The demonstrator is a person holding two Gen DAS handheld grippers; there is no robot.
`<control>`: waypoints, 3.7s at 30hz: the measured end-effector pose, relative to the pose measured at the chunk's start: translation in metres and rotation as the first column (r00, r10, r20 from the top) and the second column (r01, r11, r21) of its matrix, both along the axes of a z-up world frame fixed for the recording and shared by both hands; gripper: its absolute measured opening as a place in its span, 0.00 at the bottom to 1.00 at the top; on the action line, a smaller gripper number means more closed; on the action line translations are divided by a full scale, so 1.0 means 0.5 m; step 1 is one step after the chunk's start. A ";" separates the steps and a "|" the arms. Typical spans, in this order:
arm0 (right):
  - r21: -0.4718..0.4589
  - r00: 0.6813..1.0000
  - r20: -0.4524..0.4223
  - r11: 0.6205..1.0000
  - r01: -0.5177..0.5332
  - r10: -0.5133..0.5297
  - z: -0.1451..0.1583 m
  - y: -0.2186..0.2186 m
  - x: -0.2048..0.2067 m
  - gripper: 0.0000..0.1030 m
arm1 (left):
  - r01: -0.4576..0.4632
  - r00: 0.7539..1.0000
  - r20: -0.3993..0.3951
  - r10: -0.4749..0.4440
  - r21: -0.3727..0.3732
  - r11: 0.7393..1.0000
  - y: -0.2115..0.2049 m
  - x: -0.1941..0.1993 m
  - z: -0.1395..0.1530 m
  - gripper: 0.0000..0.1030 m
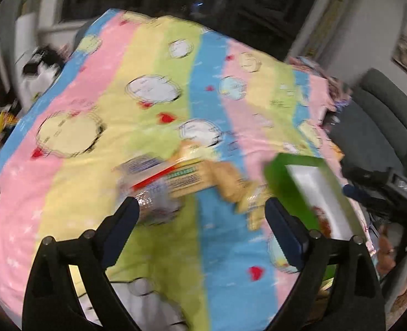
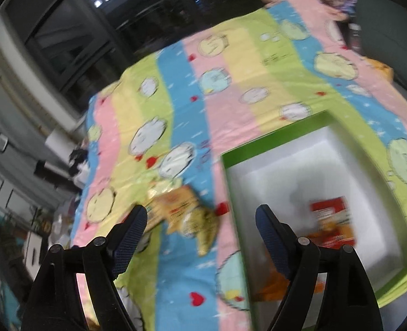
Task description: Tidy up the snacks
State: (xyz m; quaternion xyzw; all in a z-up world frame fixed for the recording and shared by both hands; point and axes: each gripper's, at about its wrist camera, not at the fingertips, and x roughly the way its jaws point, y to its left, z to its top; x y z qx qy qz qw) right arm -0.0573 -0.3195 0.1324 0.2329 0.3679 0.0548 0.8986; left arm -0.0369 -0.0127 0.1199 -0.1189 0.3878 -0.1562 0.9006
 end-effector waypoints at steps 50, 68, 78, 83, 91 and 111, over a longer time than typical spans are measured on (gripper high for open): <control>-0.156 0.908 -0.183 0.901 -0.405 0.377 -0.136 0.321 0.028 0.33 | -0.073 0.992 -0.106 0.066 -0.067 0.995 0.126 0.028 -0.151 0.88; 0.184 0.899 -0.252 0.930 -0.319 0.359 -0.226 0.265 0.086 0.60 | 0.223 0.962 -0.137 -0.236 -0.101 0.969 -0.039 0.006 -0.196 0.60; 0.181 0.892 -0.232 0.918 -0.353 0.388 -0.234 0.280 0.090 0.53 | 0.213 0.962 -0.148 -0.228 -0.112 0.971 -0.039 0.014 -0.207 0.44; 0.146 0.898 -0.216 0.922 -0.358 0.383 -0.223 0.284 0.080 0.51 | 0.218 0.964 -0.131 -0.231 -0.105 0.970 -0.041 0.004 -0.200 0.42; 0.109 0.917 -0.163 0.930 -0.350 0.364 -0.188 0.287 0.063 0.51 | 0.211 0.971 -0.085 -0.222 -0.118 0.970 -0.038 -0.004 -0.165 0.42; 0.063 0.945 0.093 0.946 -0.319 0.313 -0.005 0.225 -0.030 0.51 | 0.261 0.957 0.126 -0.263 0.030 0.965 -0.115 -0.065 0.034 0.41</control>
